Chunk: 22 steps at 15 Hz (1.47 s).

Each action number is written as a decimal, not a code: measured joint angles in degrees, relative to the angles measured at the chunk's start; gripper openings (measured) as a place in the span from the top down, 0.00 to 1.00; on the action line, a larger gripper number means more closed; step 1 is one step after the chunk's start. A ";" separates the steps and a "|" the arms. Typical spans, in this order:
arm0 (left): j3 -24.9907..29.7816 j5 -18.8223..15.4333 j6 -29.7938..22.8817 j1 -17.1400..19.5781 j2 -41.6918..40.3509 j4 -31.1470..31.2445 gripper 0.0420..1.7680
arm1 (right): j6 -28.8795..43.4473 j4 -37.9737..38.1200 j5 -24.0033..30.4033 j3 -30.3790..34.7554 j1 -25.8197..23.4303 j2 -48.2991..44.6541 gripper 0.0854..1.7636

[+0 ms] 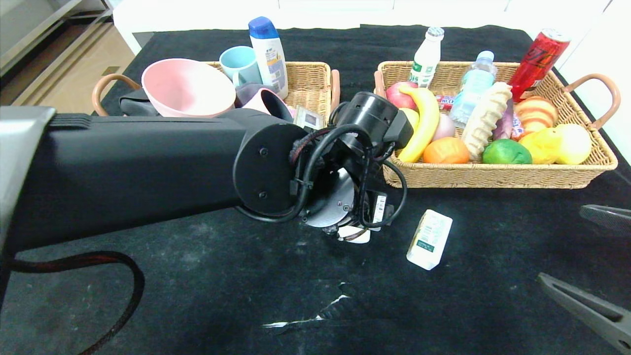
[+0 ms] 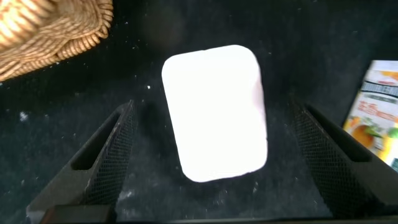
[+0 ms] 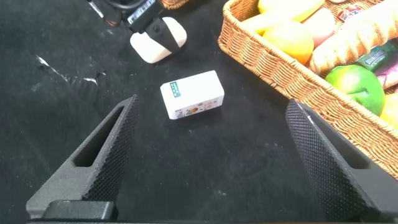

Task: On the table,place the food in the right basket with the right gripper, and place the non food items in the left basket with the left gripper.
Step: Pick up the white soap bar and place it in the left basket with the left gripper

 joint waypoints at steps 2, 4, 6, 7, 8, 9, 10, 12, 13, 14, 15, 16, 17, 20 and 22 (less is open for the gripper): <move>-1.35 0.22 0.34 -0.09 0.91 0.41 0.03 | -0.05 0.00 0.00 -0.05 0.00 -0.20 0.03; -1.91 0.28 0.37 0.00 1.57 0.59 0.03 | -0.02 0.00 0.00 -0.16 0.00 -0.37 0.03; -2.10 0.27 0.34 -0.02 2.02 0.52 0.03 | -0.02 0.00 0.00 -0.16 0.00 -0.52 0.03; -2.11 0.27 0.33 -0.02 2.24 0.59 0.03 | 0.00 0.00 -0.01 -0.16 0.00 -0.59 0.03; -2.11 0.27 0.34 -0.04 2.38 0.72 0.03 | 0.00 0.00 0.00 -0.17 0.00 -0.66 0.03; -2.11 0.24 0.34 -0.09 2.46 0.74 0.03 | 0.01 -0.01 0.00 -0.17 0.00 -0.69 0.03; -2.11 0.24 0.34 -0.09 2.57 0.74 0.03 | 0.00 -0.01 0.05 -0.17 0.00 -0.72 0.03; -2.00 0.27 0.28 -0.09 2.71 0.77 0.19 | -0.02 -0.01 0.00 -0.06 0.00 -0.74 0.03; -1.96 0.30 0.28 -0.09 2.82 0.69 0.28 | -0.02 -0.01 0.00 -0.05 0.00 -0.74 0.03; -1.90 0.35 0.28 -0.09 2.85 0.69 0.36 | -0.02 0.00 0.00 -0.02 0.00 -0.77 0.03; -1.85 0.33 0.28 -0.09 2.88 0.69 0.40 | -0.02 0.00 0.02 0.00 0.00 -0.77 0.03; -1.79 0.28 0.23 -0.09 2.90 0.74 0.42 | -0.02 0.00 -0.01 0.00 0.00 -0.77 0.03; -1.69 0.30 0.20 -0.09 2.90 0.77 0.42 | -0.02 0.00 0.00 0.02 0.00 -0.77 0.03; -1.66 0.30 0.15 -0.09 3.07 0.74 0.43 | -0.02 0.05 0.00 0.02 0.00 -0.77 0.03; -1.66 0.28 0.06 -0.09 3.18 0.74 0.43 | -0.02 0.07 0.02 0.06 0.00 -0.74 0.03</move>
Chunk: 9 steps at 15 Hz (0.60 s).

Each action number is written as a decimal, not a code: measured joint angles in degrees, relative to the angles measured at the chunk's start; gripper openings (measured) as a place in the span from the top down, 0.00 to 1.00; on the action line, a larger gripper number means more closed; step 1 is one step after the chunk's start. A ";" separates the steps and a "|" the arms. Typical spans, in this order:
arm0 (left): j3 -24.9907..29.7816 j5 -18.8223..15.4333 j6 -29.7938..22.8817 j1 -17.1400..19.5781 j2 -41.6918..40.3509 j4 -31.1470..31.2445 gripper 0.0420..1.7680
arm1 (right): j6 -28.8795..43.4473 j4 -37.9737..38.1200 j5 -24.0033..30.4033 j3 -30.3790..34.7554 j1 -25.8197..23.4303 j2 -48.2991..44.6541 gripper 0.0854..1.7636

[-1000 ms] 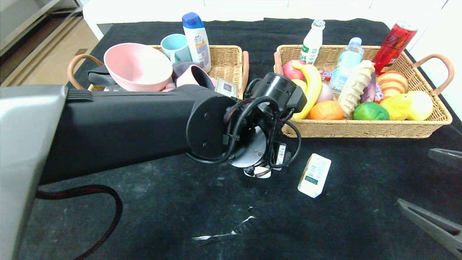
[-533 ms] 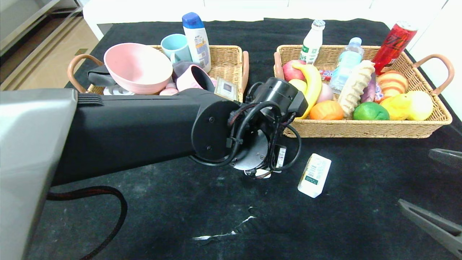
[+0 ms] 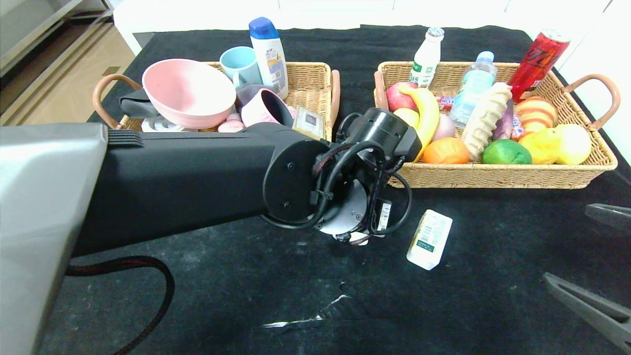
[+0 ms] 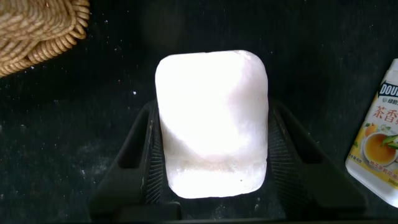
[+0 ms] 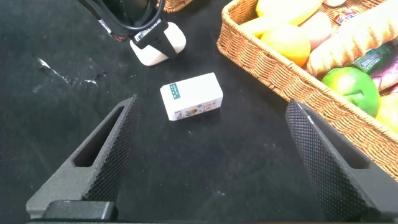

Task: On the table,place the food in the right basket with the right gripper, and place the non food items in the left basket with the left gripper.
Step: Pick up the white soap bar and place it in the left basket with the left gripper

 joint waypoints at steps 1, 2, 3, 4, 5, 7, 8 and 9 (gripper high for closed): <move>0.00 -0.01 0.00 0.05 0.05 0.02 0.43 | 0.02 0.00 0.00 0.02 0.00 0.00 0.03; 0.00 -0.06 0.00 0.06 0.07 0.02 0.43 | -0.05 0.00 0.00 0.05 0.00 0.00 0.03; 0.00 -0.09 -0.05 0.06 0.07 0.02 0.43 | -0.05 0.00 0.00 0.05 0.00 0.00 0.03; -0.04 -0.06 -0.02 0.06 0.07 0.09 0.43 | -0.07 0.02 0.00 0.05 0.00 0.02 0.03; -0.04 -0.04 0.02 0.02 -0.04 0.16 0.43 | -0.24 0.04 0.05 0.16 0.02 0.07 0.03; 0.30 -0.11 0.11 -0.44 -0.76 0.55 0.43 | -0.88 0.09 0.00 0.30 0.04 0.17 0.03; 0.46 -0.15 0.22 -0.72 -1.38 1.38 0.44 | -0.88 0.11 0.02 0.38 0.04 0.20 0.03; 0.46 -0.12 0.27 -0.91 -2.12 1.84 0.44 | -0.90 0.09 0.00 0.40 0.04 0.22 0.03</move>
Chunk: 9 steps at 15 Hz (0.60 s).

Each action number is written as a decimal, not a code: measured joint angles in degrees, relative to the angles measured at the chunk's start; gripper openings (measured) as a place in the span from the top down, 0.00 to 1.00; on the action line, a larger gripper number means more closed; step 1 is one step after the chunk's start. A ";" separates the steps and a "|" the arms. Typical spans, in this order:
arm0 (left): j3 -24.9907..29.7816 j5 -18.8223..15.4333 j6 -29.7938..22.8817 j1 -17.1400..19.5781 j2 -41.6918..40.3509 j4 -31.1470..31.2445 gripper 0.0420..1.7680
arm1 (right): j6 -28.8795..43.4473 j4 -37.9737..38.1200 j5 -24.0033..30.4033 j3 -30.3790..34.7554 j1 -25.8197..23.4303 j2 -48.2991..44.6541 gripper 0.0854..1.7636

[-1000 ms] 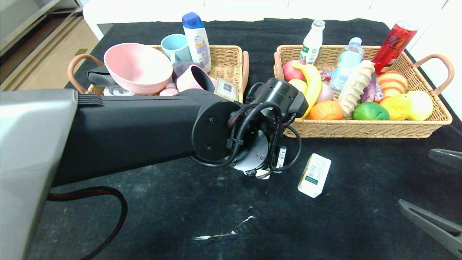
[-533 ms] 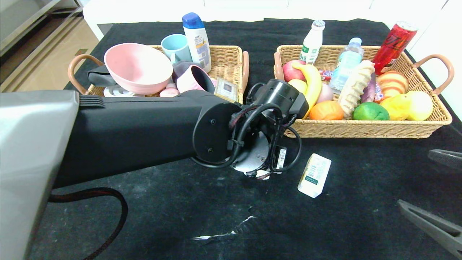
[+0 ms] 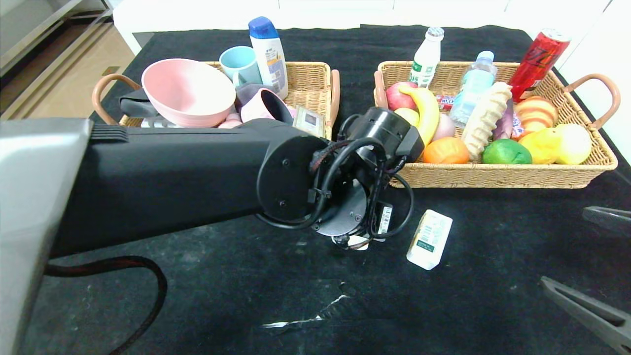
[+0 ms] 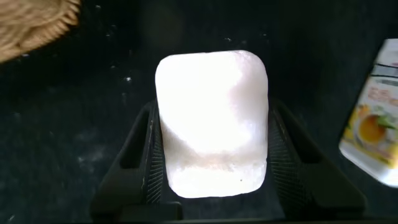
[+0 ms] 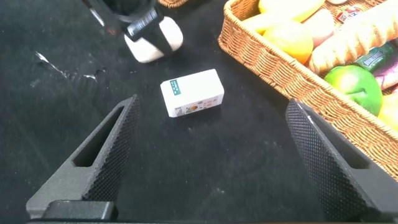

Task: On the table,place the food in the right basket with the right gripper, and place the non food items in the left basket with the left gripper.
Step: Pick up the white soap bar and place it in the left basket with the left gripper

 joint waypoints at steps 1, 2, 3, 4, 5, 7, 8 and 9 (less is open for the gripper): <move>0.02 0.04 0.00 -0.27 -1.05 0.41 0.44 | 0.02 0.02 0.00 0.00 0.02 0.00 0.03; 0.28 0.12 0.01 -0.68 -2.32 0.89 0.44 | 0.02 0.05 -0.02 0.00 0.02 0.02 0.03; 0.66 0.30 0.01 -1.05 -3.71 1.38 0.44 | 0.00 0.11 0.02 0.00 0.05 0.05 0.03; 1.16 0.41 0.01 -1.29 -5.19 1.88 0.44 | -0.04 0.06 0.02 0.11 0.05 0.17 0.03; 1.79 0.52 0.01 -1.45 -6.66 2.21 0.44 | -0.26 0.05 0.00 0.23 0.05 0.28 0.03; 3.21 0.59 -0.07 -1.67 -9.76 2.66 0.44 | -0.34 0.02 0.07 0.32 0.11 0.41 0.03; 4.16 0.61 -0.10 -1.62 -11.36 2.84 0.44 | -0.34 0.06 0.00 0.39 0.46 0.55 0.03; 5.16 0.61 -0.10 -1.49 -12.76 2.90 0.44 | -0.34 0.11 -0.09 0.56 0.88 0.66 0.03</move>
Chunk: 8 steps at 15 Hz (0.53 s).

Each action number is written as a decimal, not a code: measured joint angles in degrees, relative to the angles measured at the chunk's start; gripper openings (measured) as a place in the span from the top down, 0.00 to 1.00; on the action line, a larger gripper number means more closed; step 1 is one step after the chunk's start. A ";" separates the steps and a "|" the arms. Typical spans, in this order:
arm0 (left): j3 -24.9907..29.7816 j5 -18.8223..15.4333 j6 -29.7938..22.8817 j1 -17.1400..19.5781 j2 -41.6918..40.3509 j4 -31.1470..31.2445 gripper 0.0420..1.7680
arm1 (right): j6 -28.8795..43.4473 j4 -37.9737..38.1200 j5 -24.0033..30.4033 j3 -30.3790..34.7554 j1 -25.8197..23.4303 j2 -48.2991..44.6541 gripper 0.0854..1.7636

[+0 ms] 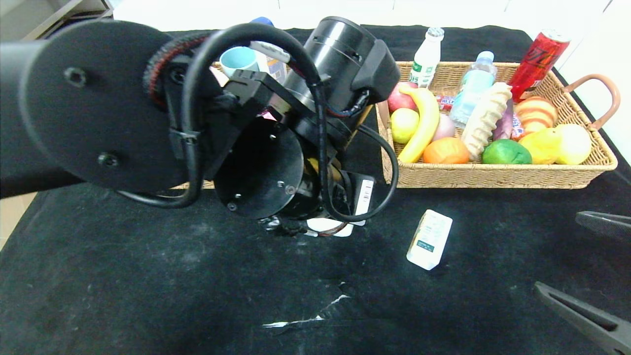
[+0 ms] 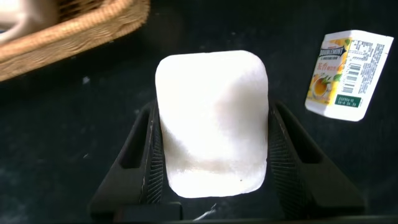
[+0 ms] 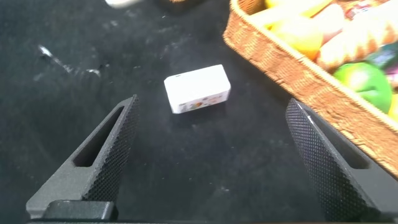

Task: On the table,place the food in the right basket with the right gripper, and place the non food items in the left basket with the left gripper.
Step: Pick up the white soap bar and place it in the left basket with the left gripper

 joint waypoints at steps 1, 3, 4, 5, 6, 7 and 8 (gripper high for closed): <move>1.18 0.00 0.02 0.30 -1.33 0.02 0.44 | 0.01 0.00 0.00 0.11 0.24 0.13 0.03; 3.28 0.00 0.16 1.68 -4.04 0.05 0.44 | 0.01 -0.02 -0.02 0.27 0.49 0.30 0.03; 4.50 -0.02 0.32 2.82 -5.46 -0.02 0.44 | 0.01 -0.05 -0.02 0.30 0.61 0.37 0.03; 5.55 -0.11 0.38 4.06 -6.79 0.00 0.44 | 0.01 -0.05 -0.02 0.30 0.61 0.39 0.03; 6.62 -0.22 0.40 5.51 -8.25 -0.06 0.44 | 0.04 -0.05 -0.02 0.30 0.63 0.41 0.03; 7.66 -0.38 0.49 6.75 -9.46 -0.06 0.44 | 0.01 -0.02 -0.02 0.30 0.66 0.44 0.03; 9.07 -0.52 0.73 8.13 -10.75 -0.17 0.44 | 0.04 -0.02 -0.02 0.30 0.66 0.44 0.03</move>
